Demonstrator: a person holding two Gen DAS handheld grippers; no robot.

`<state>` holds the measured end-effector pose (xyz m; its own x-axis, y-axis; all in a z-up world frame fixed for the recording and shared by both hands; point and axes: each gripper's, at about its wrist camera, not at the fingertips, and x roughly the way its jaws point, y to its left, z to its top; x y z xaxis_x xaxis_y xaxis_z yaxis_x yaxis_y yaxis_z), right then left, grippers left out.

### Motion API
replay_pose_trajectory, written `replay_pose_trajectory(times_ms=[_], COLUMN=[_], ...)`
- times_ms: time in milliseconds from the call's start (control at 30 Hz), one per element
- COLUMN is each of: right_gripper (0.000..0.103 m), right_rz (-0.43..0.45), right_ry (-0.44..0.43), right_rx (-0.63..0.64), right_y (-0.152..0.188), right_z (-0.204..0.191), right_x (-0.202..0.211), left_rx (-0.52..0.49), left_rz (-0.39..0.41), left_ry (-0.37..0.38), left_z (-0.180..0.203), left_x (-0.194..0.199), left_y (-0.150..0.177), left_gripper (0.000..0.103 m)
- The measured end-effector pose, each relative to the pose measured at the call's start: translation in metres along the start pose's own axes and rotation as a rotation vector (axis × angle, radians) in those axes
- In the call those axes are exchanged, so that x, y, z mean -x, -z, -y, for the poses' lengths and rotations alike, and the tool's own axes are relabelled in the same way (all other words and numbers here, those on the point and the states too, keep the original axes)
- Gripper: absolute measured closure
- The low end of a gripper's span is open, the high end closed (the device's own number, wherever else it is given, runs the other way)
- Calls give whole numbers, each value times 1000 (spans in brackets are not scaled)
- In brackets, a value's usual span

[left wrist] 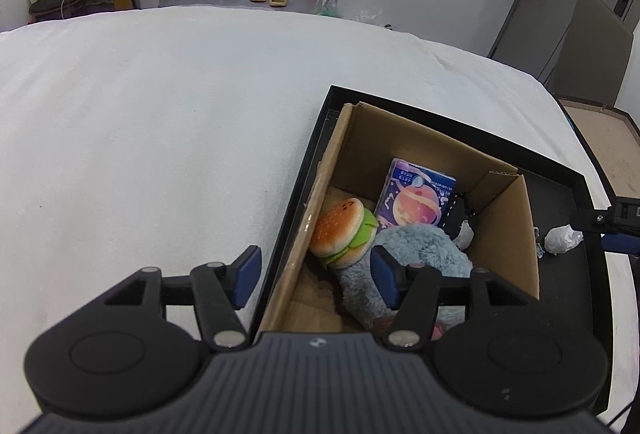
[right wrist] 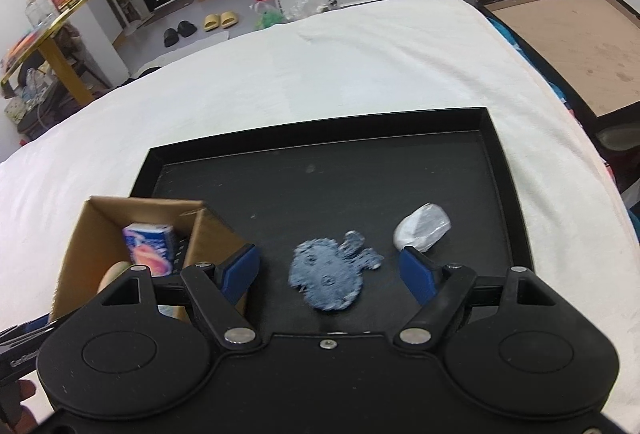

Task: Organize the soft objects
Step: 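Move the right tool to the white plastic bag and grasp it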

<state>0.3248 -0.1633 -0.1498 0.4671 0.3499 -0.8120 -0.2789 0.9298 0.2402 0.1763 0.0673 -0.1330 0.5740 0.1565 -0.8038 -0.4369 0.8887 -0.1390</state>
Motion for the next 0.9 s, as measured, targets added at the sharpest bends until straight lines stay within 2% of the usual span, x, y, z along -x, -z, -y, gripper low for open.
replay_pose_trajectory(times_ms=[733, 800, 867, 900], right_gripper=[27, 35, 68, 68], right_rz=[-36, -55, -72, -72], right_ry=[107, 120, 123, 125], right_rx=[-101, -122, -146, -158], right_y=[-7, -5, -4, -2], right_z=[52, 57, 63, 65], right_x=[-68, -76, -81, -80], left_rx=[15, 18, 16, 14], left_rz=[8, 5, 6, 6], left_ry=[-10, -10, -8, -7], left_z=[9, 9, 9, 9], left_x=[-3, -4, -4, -4], left_y=[-1, -1, -1, -1], left_gripper=[44, 44, 44, 44])
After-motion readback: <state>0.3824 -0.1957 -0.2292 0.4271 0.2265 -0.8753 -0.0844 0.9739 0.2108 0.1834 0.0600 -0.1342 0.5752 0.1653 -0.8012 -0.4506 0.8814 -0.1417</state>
